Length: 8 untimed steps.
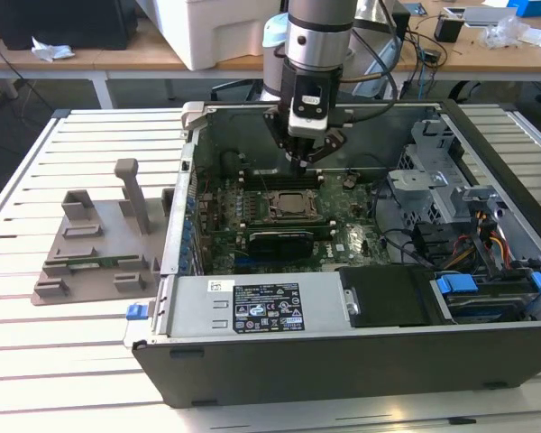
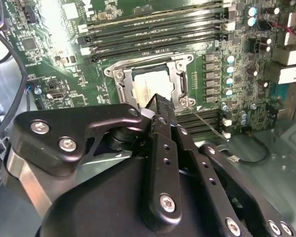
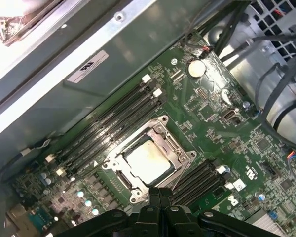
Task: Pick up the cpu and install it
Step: 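Install the first cpu locking lever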
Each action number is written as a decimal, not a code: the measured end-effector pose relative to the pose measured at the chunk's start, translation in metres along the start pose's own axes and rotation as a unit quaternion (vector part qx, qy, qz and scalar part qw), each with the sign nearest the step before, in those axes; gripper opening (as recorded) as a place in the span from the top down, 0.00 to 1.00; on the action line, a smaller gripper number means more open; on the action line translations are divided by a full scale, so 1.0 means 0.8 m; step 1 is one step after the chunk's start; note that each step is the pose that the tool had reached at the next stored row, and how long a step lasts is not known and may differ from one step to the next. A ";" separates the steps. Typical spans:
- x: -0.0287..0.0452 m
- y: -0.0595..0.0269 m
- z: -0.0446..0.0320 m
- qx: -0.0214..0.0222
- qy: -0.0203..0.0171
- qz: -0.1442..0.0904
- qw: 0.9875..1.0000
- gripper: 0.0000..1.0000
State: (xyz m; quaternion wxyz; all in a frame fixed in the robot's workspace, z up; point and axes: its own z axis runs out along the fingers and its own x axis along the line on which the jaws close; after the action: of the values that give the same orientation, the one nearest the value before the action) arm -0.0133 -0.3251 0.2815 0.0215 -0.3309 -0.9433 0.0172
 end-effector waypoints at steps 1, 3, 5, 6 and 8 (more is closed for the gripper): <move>0.0000 0.000 0.0000 0.000 0.000 -0.008 1.000 0.89; 0.0000 0.000 0.0000 0.001 -0.001 -0.024 1.000 0.89; 0.0000 0.000 0.0000 0.001 -0.002 -0.036 0.999 0.89; 0.0000 0.000 0.0000 0.001 -0.002 -0.040 0.999 0.89; 0.0000 0.000 0.0000 0.002 -0.003 -0.062 0.998 0.89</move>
State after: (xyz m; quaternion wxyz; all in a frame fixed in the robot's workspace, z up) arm -0.0133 -0.3251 0.2815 0.0203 -0.2718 -0.9620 0.0186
